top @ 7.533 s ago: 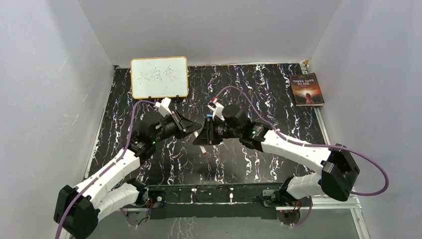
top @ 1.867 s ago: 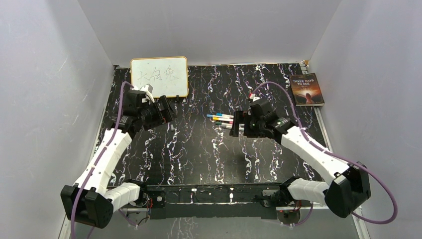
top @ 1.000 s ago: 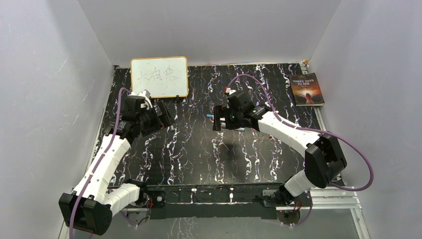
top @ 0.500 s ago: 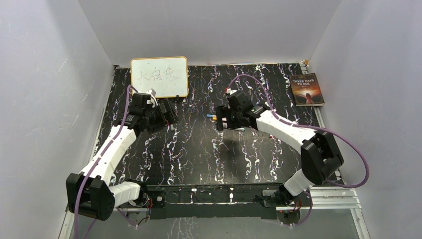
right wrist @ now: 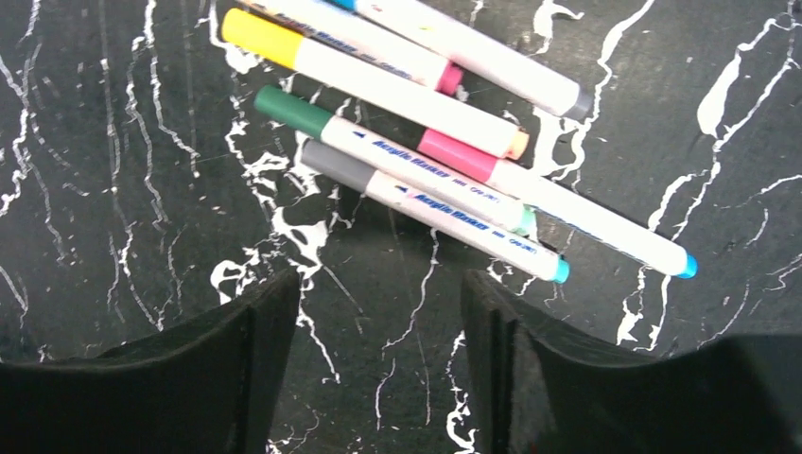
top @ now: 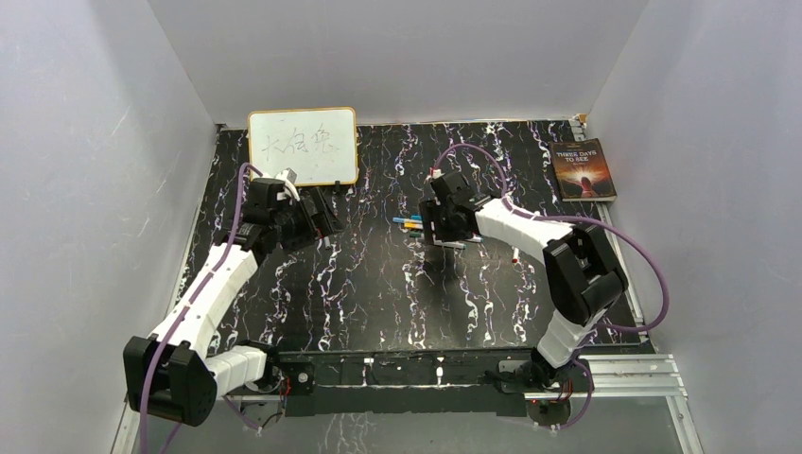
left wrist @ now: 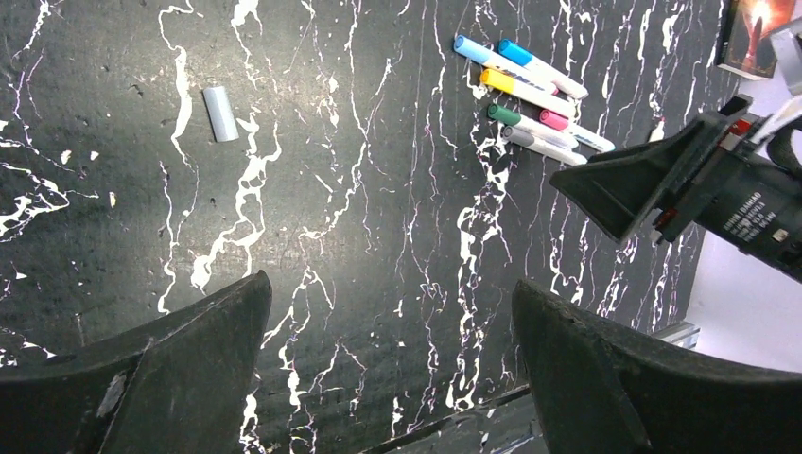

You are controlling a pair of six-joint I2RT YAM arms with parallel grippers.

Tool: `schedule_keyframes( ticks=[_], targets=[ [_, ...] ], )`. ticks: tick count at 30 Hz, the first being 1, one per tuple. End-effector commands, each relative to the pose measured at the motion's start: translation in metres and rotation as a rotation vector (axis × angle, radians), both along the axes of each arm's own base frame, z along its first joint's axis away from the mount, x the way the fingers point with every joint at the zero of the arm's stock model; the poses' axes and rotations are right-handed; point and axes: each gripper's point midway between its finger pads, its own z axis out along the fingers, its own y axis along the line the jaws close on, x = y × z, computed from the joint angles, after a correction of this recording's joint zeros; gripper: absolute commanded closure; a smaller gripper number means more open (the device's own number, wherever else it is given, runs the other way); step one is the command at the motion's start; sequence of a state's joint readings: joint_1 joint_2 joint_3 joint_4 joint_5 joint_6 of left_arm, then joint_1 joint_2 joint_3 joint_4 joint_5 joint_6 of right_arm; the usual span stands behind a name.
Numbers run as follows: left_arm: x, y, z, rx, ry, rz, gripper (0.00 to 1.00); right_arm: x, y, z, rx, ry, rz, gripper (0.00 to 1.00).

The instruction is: Open the pen caps

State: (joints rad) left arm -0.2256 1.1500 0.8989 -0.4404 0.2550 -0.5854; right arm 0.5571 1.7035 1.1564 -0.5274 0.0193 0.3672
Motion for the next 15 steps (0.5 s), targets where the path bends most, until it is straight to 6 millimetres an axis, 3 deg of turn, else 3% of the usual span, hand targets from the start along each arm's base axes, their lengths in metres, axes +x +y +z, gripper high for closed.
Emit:
schedule_keyframes(
  ticks=[1,7,15],
  targets=[
    [-0.008,-0.003,0.008,-0.034,-0.025,-0.014,0.02,0.027,-0.003,0.016,0.001,-0.075,-0.016,0.43],
    [-0.011,-0.004,0.005,-0.043,-0.018,-0.015,0.02,0.032,-0.008,0.011,-0.013,-0.073,-0.018,0.44],
    [-0.013,-0.002,0.009,-0.03,-0.026,-0.019,0.02,0.028,-0.011,-0.017,-0.033,-0.02,-0.016,0.45]
  ],
)
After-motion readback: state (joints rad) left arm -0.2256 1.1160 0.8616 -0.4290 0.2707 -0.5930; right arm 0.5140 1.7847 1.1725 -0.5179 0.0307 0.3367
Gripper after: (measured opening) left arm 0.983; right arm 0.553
